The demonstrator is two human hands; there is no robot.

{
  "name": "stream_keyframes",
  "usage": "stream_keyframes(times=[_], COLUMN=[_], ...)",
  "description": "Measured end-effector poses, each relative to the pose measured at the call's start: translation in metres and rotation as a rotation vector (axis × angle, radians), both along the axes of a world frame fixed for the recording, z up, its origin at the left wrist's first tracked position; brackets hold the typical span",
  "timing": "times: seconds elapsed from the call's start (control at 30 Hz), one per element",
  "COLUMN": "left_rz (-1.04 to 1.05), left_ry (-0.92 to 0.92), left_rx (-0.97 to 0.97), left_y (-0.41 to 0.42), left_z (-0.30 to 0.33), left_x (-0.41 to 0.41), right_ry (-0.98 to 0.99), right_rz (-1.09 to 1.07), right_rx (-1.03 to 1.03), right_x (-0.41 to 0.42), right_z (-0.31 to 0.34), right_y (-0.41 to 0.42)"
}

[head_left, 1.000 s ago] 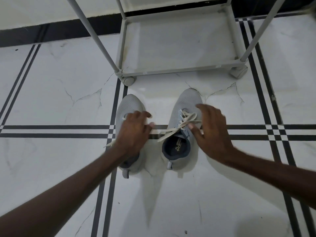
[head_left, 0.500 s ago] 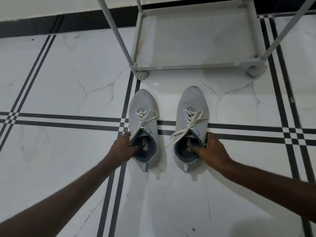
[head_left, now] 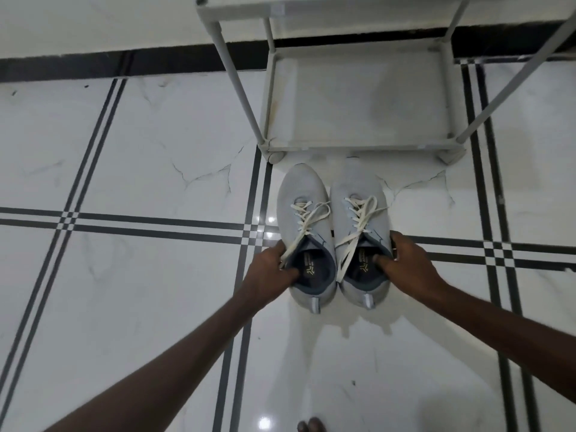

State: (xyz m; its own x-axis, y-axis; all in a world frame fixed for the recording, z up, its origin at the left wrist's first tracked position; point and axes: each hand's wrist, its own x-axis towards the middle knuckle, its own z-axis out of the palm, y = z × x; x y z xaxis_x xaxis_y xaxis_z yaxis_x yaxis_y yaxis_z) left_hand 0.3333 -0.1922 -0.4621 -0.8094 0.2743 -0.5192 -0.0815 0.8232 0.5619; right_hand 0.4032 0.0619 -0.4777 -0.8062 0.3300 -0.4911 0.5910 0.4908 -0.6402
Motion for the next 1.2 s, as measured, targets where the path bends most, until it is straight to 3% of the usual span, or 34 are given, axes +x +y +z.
stream_keyframes(times=[0.43,0.67,0.9,1.2], left_rz=[0.026,0.032,-0.008,-0.046], left_ry=[0.072,0.105,0.145,0.082], left_rx=[0.171,0.219,0.184,0.137], left_y=[0.028,0.075,0.121,0.158], left_z=[0.339,0.462,0.491,0.419], left_x=[0.010,-0.028,-0.118,-0.295], right_ry=[0.210,0.284,0.308,0.170], right_rz=[-0.069,-0.090,-0.117,-0.192], right_rx=[0.012,0.035,0.083,0.095], right_x=[0.018,-0.022,-0.112,-0.271], right_z=[0.346,0.467,0.490,0.414], right_y=[0.029,0.083,0.120,0.144])
